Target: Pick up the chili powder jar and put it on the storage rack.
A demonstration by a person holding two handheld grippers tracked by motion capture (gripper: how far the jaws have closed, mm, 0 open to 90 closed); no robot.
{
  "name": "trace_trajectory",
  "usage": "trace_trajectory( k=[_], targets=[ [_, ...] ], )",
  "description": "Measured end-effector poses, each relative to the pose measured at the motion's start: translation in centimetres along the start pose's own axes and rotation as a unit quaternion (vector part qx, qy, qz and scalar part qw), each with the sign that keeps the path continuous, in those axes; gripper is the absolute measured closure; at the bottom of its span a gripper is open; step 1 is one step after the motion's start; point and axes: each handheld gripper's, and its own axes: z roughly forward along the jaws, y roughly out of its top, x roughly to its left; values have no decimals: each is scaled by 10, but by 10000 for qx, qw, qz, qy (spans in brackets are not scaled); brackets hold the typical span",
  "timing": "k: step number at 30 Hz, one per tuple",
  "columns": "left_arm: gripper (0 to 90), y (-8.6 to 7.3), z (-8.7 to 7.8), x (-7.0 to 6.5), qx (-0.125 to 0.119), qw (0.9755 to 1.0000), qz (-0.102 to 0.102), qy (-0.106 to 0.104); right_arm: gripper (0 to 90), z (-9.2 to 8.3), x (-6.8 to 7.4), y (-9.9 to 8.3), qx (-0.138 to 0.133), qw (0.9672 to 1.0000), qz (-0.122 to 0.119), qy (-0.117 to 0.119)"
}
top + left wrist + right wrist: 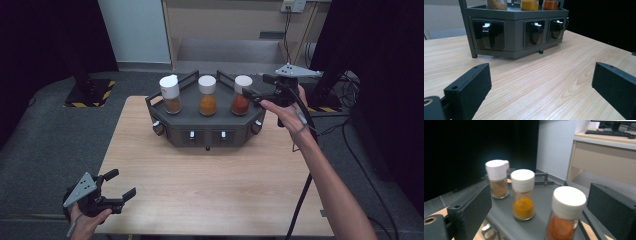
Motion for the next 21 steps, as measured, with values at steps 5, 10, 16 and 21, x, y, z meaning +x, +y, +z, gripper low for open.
trace_trajectory(
  k=[5, 10, 16, 21],
  targets=[
    [15, -1, -2, 1, 17, 10000, -3, 14, 61, -12, 6, -10, -99, 9999, -32, 102],
    [15, -2, -4, 0, -6, 10000, -36, 54, 61, -28, 14, -28, -159, 9997, -130, 146],
    [15, -2, -2, 0, 22, 10000, -34, 40, 59, -53, 22, -53, -237, 9995, -155, 112],
    [15, -2, -2, 1, 28, 10000, -49, 53, 58, -76, 29, -71, -298, 9994, -196, 47]
  ],
)
